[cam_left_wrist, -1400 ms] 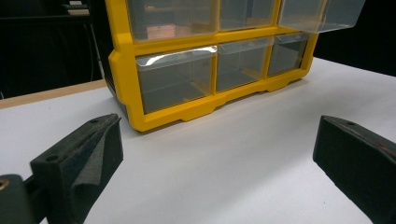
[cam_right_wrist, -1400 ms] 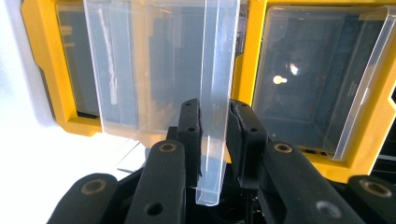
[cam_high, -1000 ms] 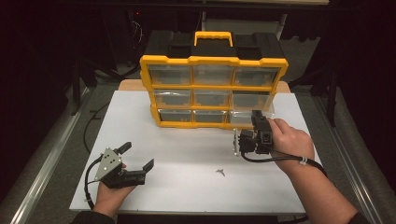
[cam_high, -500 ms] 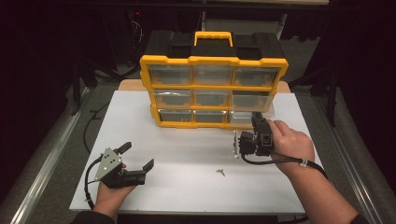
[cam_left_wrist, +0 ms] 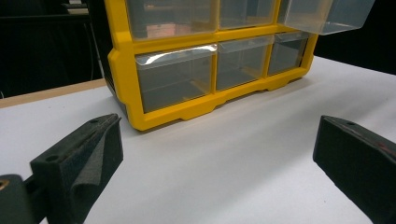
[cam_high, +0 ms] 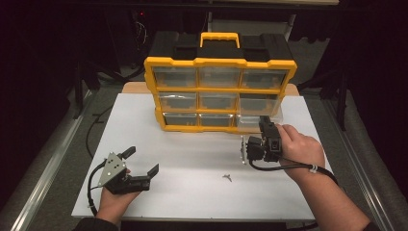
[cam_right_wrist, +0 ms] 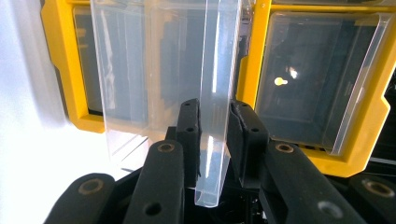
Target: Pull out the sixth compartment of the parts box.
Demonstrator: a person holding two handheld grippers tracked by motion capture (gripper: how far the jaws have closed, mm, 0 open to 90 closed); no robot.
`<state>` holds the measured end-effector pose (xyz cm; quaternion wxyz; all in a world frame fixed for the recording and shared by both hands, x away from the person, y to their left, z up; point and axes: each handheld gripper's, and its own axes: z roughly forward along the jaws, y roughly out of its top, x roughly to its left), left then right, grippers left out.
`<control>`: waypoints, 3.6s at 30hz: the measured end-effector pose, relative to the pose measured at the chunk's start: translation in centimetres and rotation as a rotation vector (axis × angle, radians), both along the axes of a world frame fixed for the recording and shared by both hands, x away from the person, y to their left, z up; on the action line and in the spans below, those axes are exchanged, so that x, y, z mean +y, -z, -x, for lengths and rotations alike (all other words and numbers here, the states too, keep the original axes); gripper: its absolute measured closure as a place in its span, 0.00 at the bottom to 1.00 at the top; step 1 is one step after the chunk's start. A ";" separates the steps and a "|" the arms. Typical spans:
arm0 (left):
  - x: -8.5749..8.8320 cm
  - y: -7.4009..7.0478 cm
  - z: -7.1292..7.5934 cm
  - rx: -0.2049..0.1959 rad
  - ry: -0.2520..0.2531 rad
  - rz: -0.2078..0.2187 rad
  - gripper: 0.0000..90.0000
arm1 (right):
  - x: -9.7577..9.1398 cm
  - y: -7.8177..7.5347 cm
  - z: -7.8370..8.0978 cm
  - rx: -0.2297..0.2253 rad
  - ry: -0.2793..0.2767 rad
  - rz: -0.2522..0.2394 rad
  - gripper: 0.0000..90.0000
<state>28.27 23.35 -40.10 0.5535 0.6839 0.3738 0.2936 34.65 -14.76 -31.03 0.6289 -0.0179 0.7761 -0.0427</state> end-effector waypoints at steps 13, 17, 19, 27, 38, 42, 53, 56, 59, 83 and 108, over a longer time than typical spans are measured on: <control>0.0 0.0 0.0 0.002 0.000 0.001 0.02 | 0.1 -0.2 0.3 0.007 -0.019 -0.047 0.65; 0.0 0.0 0.0 0.002 -0.001 -0.004 0.02 | 0.0 -0.2 0.5 0.017 -0.019 -0.054 0.61; 0.0 0.0 0.0 0.002 -0.002 -0.004 0.02 | -0.1 -0.3 0.7 0.025 -0.016 -0.060 0.60; 0.0 0.0 0.0 0.002 -0.005 -0.006 0.02 | -0.1 -0.4 1.5 0.025 -0.025 -0.063 0.60; 0.0 0.1 0.0 0.006 -0.003 -0.006 0.02 | 0.3 0.4 2.9 0.036 -0.055 -0.047 0.60; 0.0 0.1 0.0 0.006 -0.004 -0.005 0.02 | 0.1 1.0 3.2 0.046 -0.049 -0.052 0.60; 0.1 0.1 0.0 0.008 -0.009 -0.003 0.02 | -0.5 3.3 3.7 0.083 -0.036 -0.057 0.60; 0.1 0.1 0.0 0.009 -0.008 -0.004 0.02 | -0.6 4.1 3.8 0.100 -0.025 -0.070 0.60; 0.1 0.1 0.0 0.008 -0.009 -0.001 0.02 | -0.7 5.0 3.8 0.111 -0.025 -0.062 0.60; 0.1 0.2 0.0 0.010 -0.011 -0.002 0.02 | -1.4 10.3 3.1 0.188 0.023 -0.108 0.58; -0.1 0.2 -0.1 0.012 -0.008 -0.009 0.02 | -2.1 11.5 2.8 0.238 0.054 -0.289 0.55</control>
